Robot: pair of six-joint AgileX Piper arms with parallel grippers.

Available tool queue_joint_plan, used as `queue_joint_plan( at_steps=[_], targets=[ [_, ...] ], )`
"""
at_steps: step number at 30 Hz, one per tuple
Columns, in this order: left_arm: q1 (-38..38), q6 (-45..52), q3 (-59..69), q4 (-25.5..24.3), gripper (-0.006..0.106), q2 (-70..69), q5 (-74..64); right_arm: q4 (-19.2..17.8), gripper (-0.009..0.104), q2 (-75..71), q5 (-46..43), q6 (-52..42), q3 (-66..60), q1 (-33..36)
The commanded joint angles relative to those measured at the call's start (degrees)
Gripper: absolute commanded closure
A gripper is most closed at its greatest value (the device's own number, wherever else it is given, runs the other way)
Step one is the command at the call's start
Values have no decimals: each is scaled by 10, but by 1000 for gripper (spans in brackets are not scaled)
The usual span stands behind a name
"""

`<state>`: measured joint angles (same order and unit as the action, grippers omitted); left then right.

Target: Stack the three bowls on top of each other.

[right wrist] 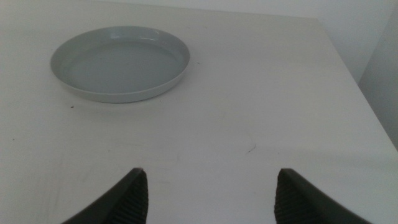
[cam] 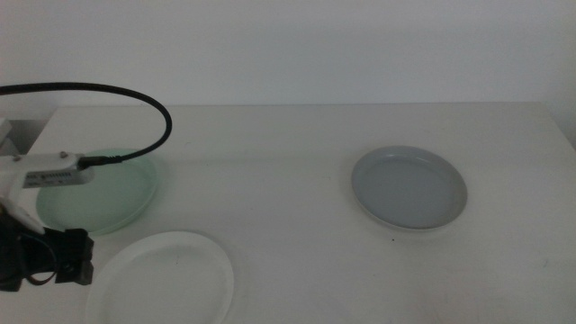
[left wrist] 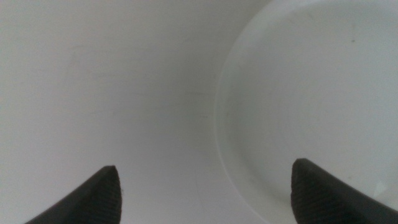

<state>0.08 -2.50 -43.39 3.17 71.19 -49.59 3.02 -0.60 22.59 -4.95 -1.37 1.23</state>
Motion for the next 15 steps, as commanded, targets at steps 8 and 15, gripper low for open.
queue_joint_plan(
  at_steps=[8,15],
  targets=[
    [-1,-6,-17,26,-4,61,63,-6,43,-15,-43,-5,1,-3],
    [-1,1,-17,40,-4,124,78,-6,43,-15,-43,-5,1,-3]
  ],
)
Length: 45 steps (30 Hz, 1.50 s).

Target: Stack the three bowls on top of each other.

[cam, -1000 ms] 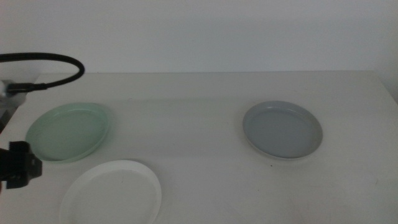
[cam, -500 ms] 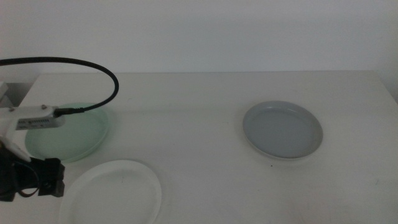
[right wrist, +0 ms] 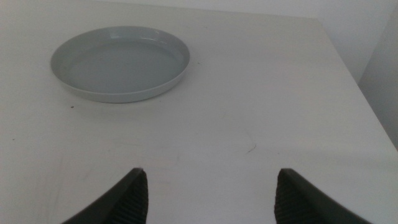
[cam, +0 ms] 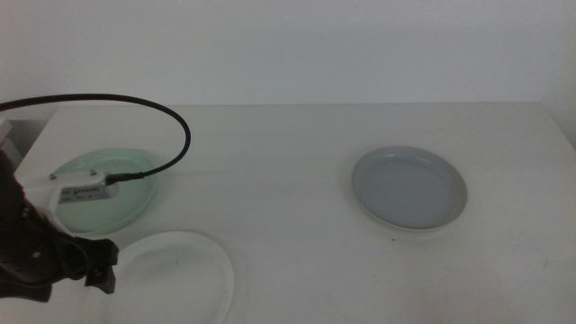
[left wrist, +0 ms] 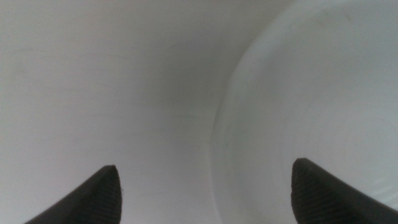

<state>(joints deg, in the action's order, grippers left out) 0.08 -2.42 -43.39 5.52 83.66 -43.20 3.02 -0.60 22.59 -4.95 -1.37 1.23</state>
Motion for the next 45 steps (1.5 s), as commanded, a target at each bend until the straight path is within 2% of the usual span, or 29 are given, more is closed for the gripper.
queue_joint_plan(
  at_steps=[1,5,7,14,17,19,22,27,32,45],
  targets=[
    [-1,4,-17,22,-4,7,18,-6,43,-15,-43,-5,1,-3],
    [-1,28,-17,45,-4,42,25,-6,43,-15,-43,-5,1,-3],
    [-1,30,-17,46,0,56,26,-6,43,-15,-43,-5,1,-3],
    [-1,30,-17,51,30,98,37,-6,43,-15,-43,-5,1,-3],
    [-1,30,-17,52,48,102,35,-6,43,-15,-43,-5,1,-3],
    [-1,30,-17,53,66,102,31,-6,43,-15,-43,-5,1,-3],
    [-1,24,-24,57,100,101,14,-6,43,-15,-43,-5,1,-3],
    [3,29,-56,65,101,70,-26,-6,43,-15,-43,-5,1,-3],
    [40,12,-129,66,101,42,-50,-6,43,-15,-43,-5,1,-3],
    [156,-15,-352,76,101,179,-94,-6,43,-15,-43,-5,1,-3]
  ],
)
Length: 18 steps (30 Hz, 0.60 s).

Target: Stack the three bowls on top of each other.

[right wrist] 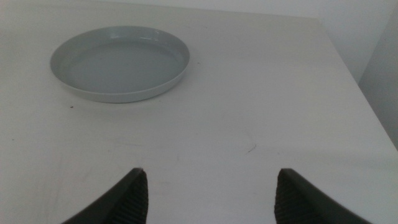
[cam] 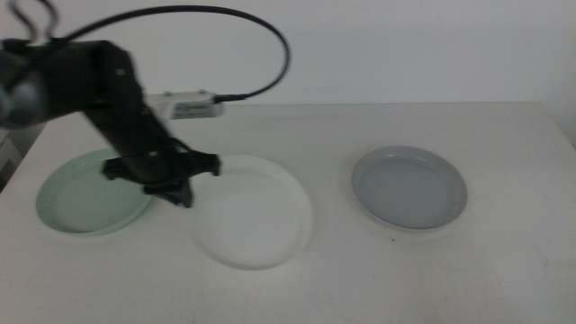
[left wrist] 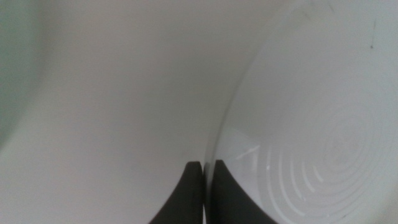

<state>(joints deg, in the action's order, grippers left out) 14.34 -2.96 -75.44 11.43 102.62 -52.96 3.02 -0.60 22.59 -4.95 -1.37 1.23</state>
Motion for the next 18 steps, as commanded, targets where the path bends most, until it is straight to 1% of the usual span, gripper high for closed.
queue_joint_plan(
  at_steps=[1,7,15,17,18],
  targets=[
    [21,-10,-43,19,101,1,3,-6,43,-15,-43,-5,1,-3],
    [58,-10,-85,33,101,56,-2,-6,43,-15,-43,-5,1,-3],
    [80,-8,-92,47,101,98,11,-6,43,-15,-43,-5,1,-3],
    [81,-8,-92,47,99,102,11,-6,43,-15,-43,-5,1,-3],
    [81,-8,-92,47,95,102,10,-6,43,-15,-43,-5,1,-3]
  ],
)
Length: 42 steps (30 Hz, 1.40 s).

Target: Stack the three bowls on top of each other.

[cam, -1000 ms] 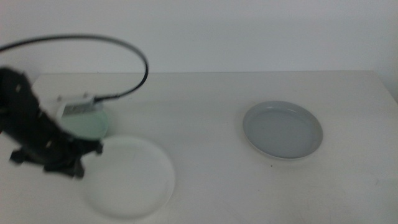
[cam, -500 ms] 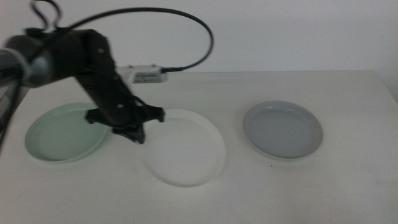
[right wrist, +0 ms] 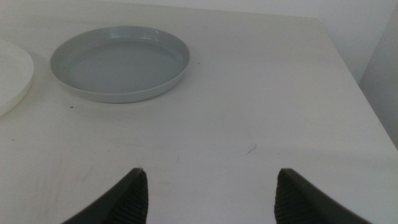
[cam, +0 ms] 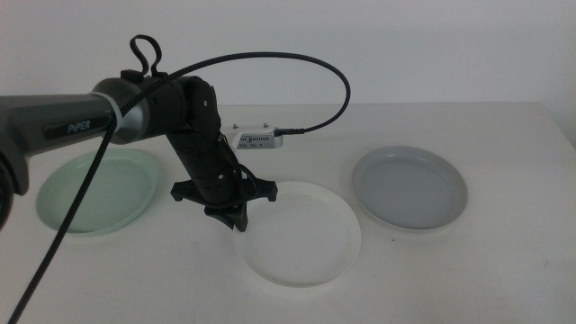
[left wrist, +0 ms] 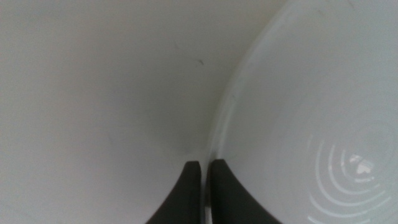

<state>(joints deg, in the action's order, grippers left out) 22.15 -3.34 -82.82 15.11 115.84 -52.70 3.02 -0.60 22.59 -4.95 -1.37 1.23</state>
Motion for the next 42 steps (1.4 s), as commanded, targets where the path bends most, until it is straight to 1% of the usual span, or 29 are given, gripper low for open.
queue_joint_plan(
  at_steps=[1,3,5,7,9,10,11,15,18,24,31,36,39,42],
  targets=[
    [3,-5,-18,11,90,-30,7,-6,43,-15,-43,-5,1,-3],
    [2,-5,-18,8,73,-32,4,-6,43,-15,-43,-5,1,-3],
    [2,0,-18,5,53,-35,-5,-6,43,-15,-43,-5,1,-3],
    [1,19,-19,0,28,-45,-18,-6,43,-15,-43,-5,1,-3],
    [-1,30,-28,-15,8,-60,-30,-6,43,-15,-43,-5,1,-3],
    [-3,33,-35,-25,0,-70,-38,-6,43,-15,-43,-5,1,-3],
    [-6,33,-42,-32,-5,-81,-47,-6,43,-15,-43,-5,1,-3],
    [-26,30,-68,-68,-5,-133,-76,-6,43,-15,-43,-5,1,-3],
    [-58,30,-69,-80,-5,-172,-84,-6,43,-15,-43,-5,1,-3],
    [-172,49,-69,-78,-5,-211,-116,-6,43,-15,-43,-5,1,-3],
    [-306,93,-69,-72,-5,-195,-99,-6,43,-15,-43,-5,1,-3],
    [-373,103,-69,-69,-5,-154,-59,-6,43,-15,-43,-5,1,-3],
    [-403,125,-69,-48,-5,-119,-39,-6,43,-15,-43,-5,1,-3],
    [-416,129,-69,-22,-5,-80,-19,-6,43,-15,-43,-5,1,-3]
  ],
)
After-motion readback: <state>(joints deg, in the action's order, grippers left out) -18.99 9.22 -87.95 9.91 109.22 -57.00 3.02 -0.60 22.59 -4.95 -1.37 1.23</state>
